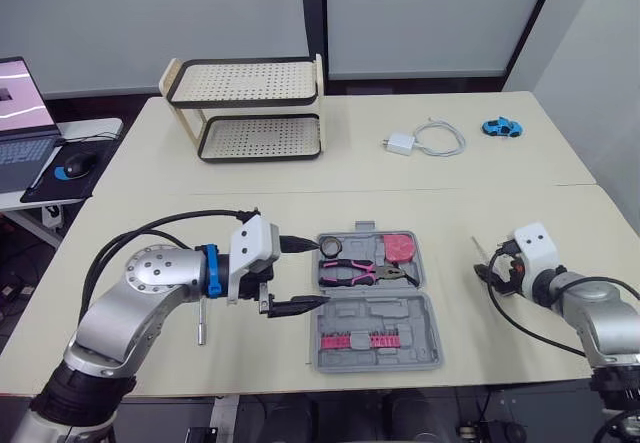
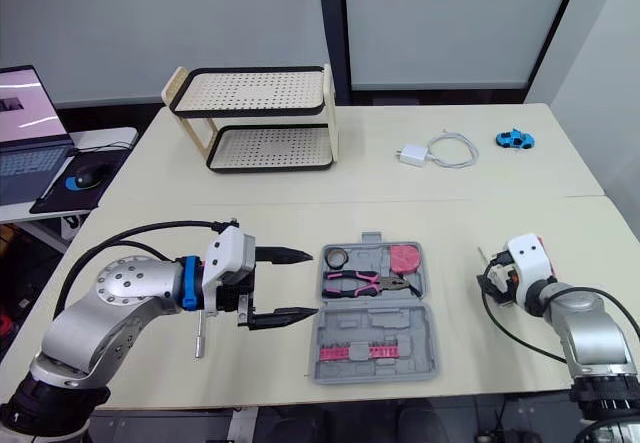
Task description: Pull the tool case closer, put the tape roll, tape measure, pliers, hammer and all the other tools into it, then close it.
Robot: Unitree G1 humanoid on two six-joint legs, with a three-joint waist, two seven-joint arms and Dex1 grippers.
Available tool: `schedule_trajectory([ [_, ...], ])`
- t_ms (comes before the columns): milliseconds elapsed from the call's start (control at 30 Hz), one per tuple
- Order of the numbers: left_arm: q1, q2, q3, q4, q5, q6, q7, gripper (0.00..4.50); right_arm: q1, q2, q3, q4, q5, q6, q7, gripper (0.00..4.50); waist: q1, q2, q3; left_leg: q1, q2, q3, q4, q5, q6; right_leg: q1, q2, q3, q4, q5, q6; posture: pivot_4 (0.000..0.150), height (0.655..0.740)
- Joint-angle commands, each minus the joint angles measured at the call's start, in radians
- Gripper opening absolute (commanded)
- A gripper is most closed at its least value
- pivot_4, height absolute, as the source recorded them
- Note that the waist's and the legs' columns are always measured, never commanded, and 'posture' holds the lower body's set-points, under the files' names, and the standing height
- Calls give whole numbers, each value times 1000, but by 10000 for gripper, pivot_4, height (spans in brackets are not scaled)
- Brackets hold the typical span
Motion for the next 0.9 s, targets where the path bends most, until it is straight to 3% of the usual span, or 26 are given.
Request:
schedule_trajectory([
  [33,-18,-2,-3,-29,3,-8,5,45000,-3,12,-18,11,-4,-19,-19,44574,0,0,0,0,0,0,0,0,0,0,0,0,0,0,0,1500,7400],
  [300,-25,-14,-16,-38,-7,-2,6,45000,9,47,-36,28,18,-4,-32,44574,0,0,0,0,0,0,0,0,0,0,0,0,1,0,0,1500,7400],
  [400,-27,-16,-21,-37,-1,-5,5,45000,19,56,-38,30,16,1,-39,38932,0,0,0,0,0,0,0,0,0,0,0,0,1,0,0,1500,7400],
  [467,-29,-18,-23,-38,-1,-2,6,45000,16,71,-52,35,26,16,-51,32651,0,0,0,0,0,0,0,0,0,0,0,0,1,0,0,1500,7400],
  [733,-34,-14,-29,-40,1,2,5,45000,39,74,-50,1,27,23,-48,3671,1,0,0,0,0,0,1,0,0,1,0,0,1,0,0,1500,7400],
  [900,-22,0,-27,-46,7,-5,-5,45000,109,97,-103,-198,82,125,-73,2463,1,0,0,0,0,-1,0,0,0,0,0,0,1,0,0,1500,7400],
])
